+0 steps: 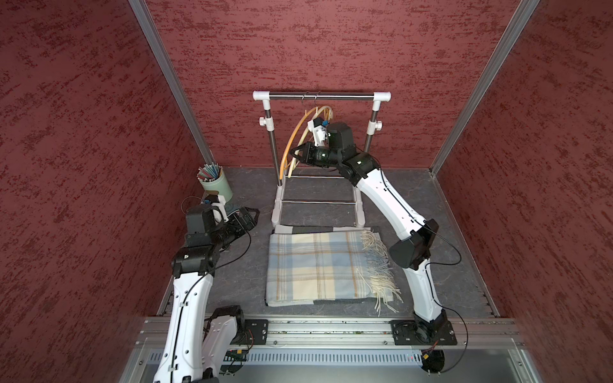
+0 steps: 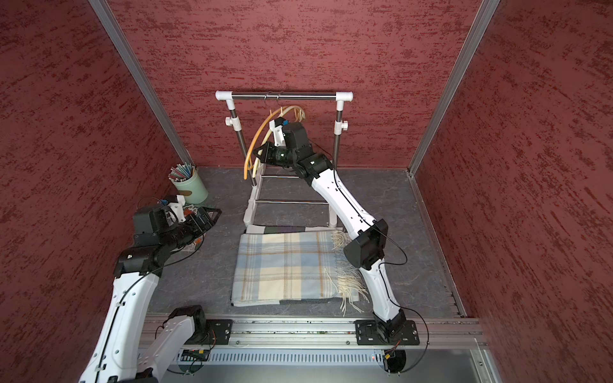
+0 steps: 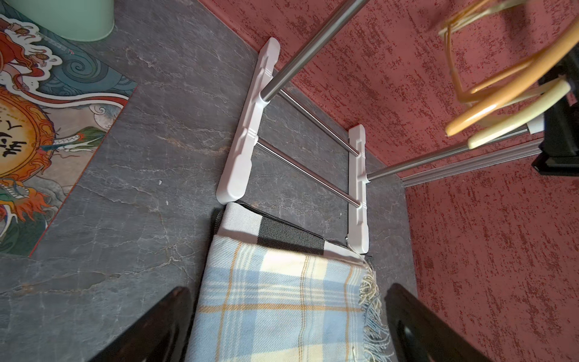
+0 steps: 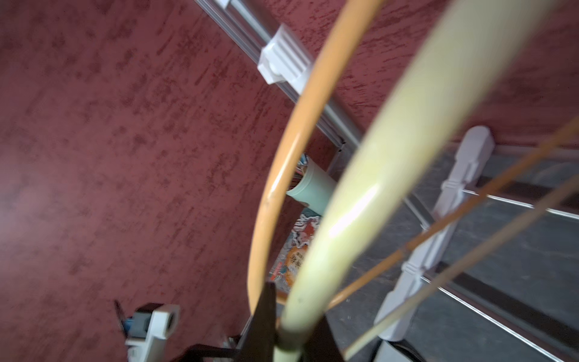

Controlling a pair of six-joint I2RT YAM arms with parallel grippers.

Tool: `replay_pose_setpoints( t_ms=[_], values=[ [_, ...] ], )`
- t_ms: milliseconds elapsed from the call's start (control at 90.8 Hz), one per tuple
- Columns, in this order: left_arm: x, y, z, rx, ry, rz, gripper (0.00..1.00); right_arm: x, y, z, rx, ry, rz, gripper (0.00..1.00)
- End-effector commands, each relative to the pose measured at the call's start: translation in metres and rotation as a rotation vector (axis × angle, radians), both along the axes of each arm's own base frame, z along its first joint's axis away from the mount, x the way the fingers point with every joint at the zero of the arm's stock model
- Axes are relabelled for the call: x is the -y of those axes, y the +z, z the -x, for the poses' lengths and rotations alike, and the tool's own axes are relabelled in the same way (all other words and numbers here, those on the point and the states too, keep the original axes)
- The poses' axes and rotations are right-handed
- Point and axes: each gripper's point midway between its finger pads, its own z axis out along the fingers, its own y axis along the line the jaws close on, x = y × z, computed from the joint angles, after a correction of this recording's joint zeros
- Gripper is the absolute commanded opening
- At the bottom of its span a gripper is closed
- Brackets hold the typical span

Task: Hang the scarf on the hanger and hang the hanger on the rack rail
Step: Pick up the hanger from the clothesline.

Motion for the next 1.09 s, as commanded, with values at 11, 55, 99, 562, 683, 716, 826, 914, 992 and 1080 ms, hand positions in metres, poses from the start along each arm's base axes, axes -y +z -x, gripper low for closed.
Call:
replay_pose_setpoints(
  t_ms=[11, 55, 99, 562, 683, 716, 826, 914, 992, 1080],
  values=[
    [-0.001, 0.015, 0.002, 0.041, -0.003, -0.003, 1.00, 0.004, 0.033, 0.012, 0.083, 0.024, -0.027, 0.00],
    [-0.001, 0.018, 0.002, 0.046, -0.003, -0.004, 1.00, 0.006, 0.037, 0.014, 0.097, 0.027, -0.028, 0.00],
    [-0.001, 0.022, 0.002, 0.048, -0.002, -0.005, 1.00, 0.009, 0.041, 0.016, 0.106, 0.029, -0.030, 0.00],
    [0.017, 0.073, 0.006, 0.106, -0.080, 0.096, 1.00, 0.056, 0.077, 0.048, 0.326, 0.135, 0.000, 0.00],
    [0.032, 0.094, 0.010, 0.117, -0.160, 0.189, 1.00, 0.063, 0.063, 0.071, 0.362, 0.213, 0.063, 0.00],
    [0.039, 0.103, 0.011, 0.123, -0.195, 0.222, 1.00, 0.065, 0.053, 0.080, 0.354, 0.245, 0.081, 0.00],
    [0.053, 0.127, 0.019, 0.154, -0.278, 0.286, 1.00, 0.077, 0.013, 0.116, 0.330, 0.317, 0.138, 0.00],
    [0.061, 0.142, 0.026, 0.189, -0.339, 0.303, 1.00, 0.086, -0.010, 0.147, 0.353, 0.321, 0.175, 0.00],
    [0.068, 0.150, 0.030, 0.190, -0.381, 0.322, 1.00, 0.095, -0.024, 0.176, 0.332, 0.338, 0.180, 0.00],
    [0.077, 0.151, 0.032, 0.177, -0.403, 0.307, 1.00, 0.101, -0.047, 0.199, 0.265, 0.356, 0.174, 0.00]
  ],
)
